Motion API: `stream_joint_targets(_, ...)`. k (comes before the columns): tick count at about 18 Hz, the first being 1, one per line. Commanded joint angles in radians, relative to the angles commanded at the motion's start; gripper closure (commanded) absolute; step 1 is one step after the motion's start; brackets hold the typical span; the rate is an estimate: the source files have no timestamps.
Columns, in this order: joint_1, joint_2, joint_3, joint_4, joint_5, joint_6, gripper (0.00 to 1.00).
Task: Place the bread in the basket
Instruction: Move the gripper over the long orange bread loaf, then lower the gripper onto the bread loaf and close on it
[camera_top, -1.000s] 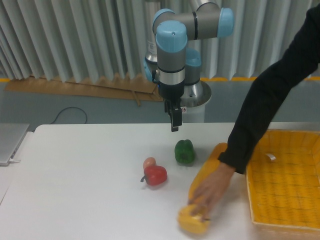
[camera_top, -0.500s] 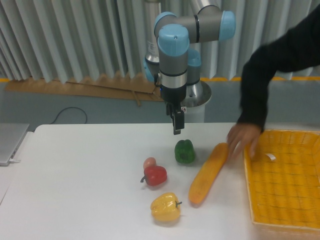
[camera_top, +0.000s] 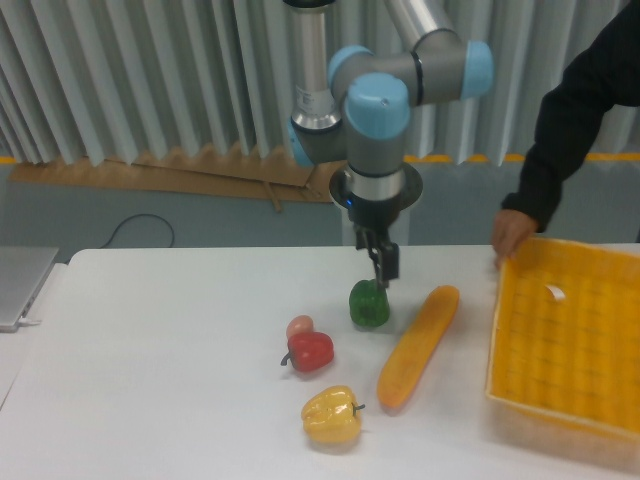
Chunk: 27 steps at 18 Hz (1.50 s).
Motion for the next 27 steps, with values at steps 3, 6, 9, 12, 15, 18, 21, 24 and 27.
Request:
stream_joint_targets(3, 0.008, -0.011, 0.006, 0.005, 0.014, -0.003, 0.00)
stream_joint_targets(6, 0.017, -0.064, -0.003, 0.082, 0.067, -0.003, 0.00)
stream_joint_targets(9, 0.017, -0.104, -0.005, 0.118, 0.080, -0.023, 0.00)
stream_joint_targets(12, 0.014, -0.155, -0.002, 0.199, 0.080, -0.060, 0.00)
stream_joint_targets(15, 0.017, -0.188, -0.005, 0.250, 0.078, -0.060, 0.00)
stream_joint_targets(18, 0.015, -0.218, -0.008, 0.288, 0.080, -0.060, 0.00)
stream_joint_targets(21, 0.018, -0.244, -0.009, 0.327, 0.083, -0.061, 0.00)
stream_joint_targets(24, 0.014, -0.215, -0.047, 0.304, 0.086, -0.063, 0.00)
stream_joint_targets(27, 0.006, -0.177, -0.139, 0.295, 0.098, -0.090, 0.00)
